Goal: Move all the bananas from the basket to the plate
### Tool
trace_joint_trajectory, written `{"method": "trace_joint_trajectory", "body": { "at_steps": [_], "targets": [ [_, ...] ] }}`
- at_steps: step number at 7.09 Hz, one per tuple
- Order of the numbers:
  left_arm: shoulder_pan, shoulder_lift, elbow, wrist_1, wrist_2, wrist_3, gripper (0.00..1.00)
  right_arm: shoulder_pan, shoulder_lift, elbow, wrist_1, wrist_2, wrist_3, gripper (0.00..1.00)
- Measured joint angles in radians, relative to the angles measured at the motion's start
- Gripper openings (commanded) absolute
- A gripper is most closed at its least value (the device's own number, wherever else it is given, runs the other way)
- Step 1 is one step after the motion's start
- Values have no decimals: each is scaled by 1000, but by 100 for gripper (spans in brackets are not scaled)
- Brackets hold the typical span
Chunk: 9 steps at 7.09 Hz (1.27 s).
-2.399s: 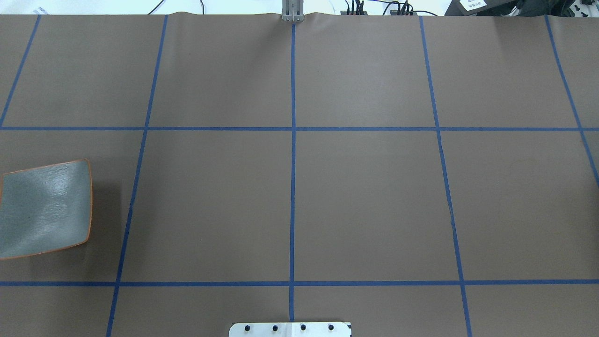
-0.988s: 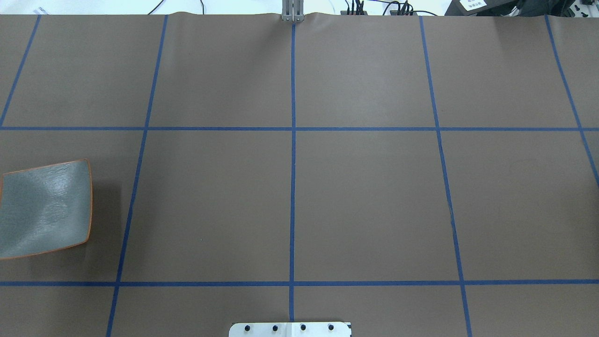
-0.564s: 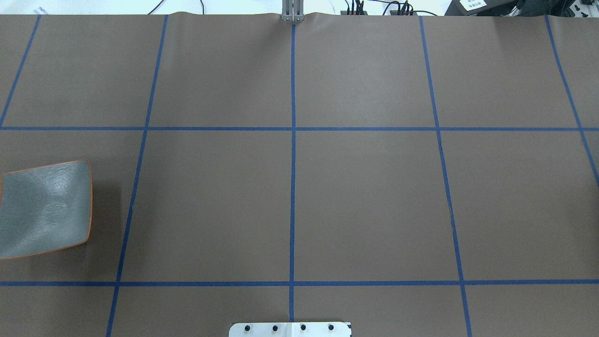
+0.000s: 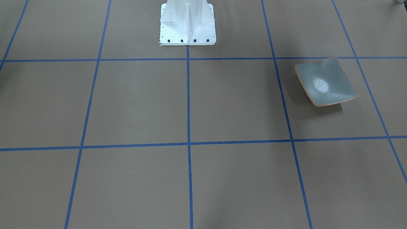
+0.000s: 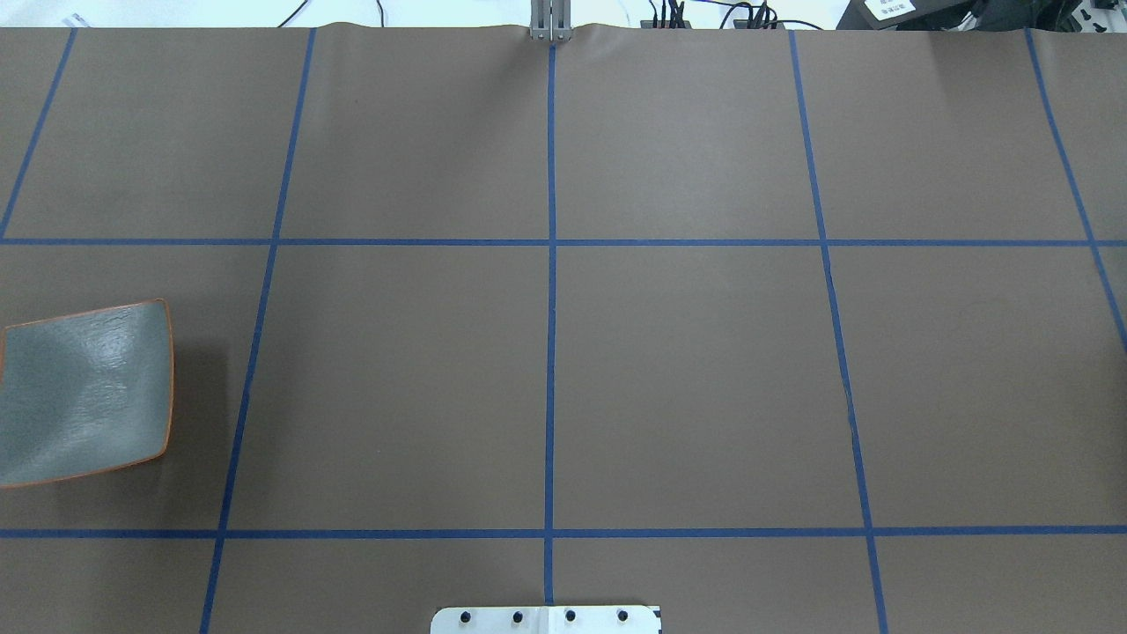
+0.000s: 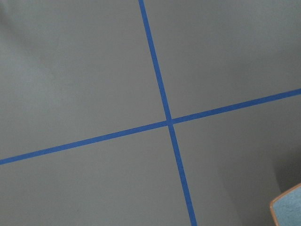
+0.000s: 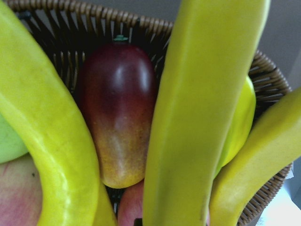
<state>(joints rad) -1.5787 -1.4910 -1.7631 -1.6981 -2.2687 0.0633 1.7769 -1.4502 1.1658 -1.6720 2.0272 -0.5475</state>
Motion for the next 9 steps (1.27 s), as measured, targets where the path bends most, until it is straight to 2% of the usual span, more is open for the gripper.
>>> {"method": "trace_joint_trajectory", "body": {
  "at_steps": [2, 3, 5, 6, 9],
  "targets": [
    [6, -6, 6, 0, 0, -6, 100, 33, 29, 92, -17, -18, -1, 0],
    [14, -14, 14, 0, 1, -20, 100, 8, 76, 120, -51, -8, 33, 0],
    [22, -25, 30, 0, 0, -41, 100, -122, 210, 163, -152, 37, 198, 0],
    [23, -30, 32, 0, 0, -49, 100, -192, 245, 209, -171, 60, 288, 0],
    [32, -75, 34, 3, 0, -109, 100, -448, 286, 422, -172, 82, 652, 0]
  ]
}}
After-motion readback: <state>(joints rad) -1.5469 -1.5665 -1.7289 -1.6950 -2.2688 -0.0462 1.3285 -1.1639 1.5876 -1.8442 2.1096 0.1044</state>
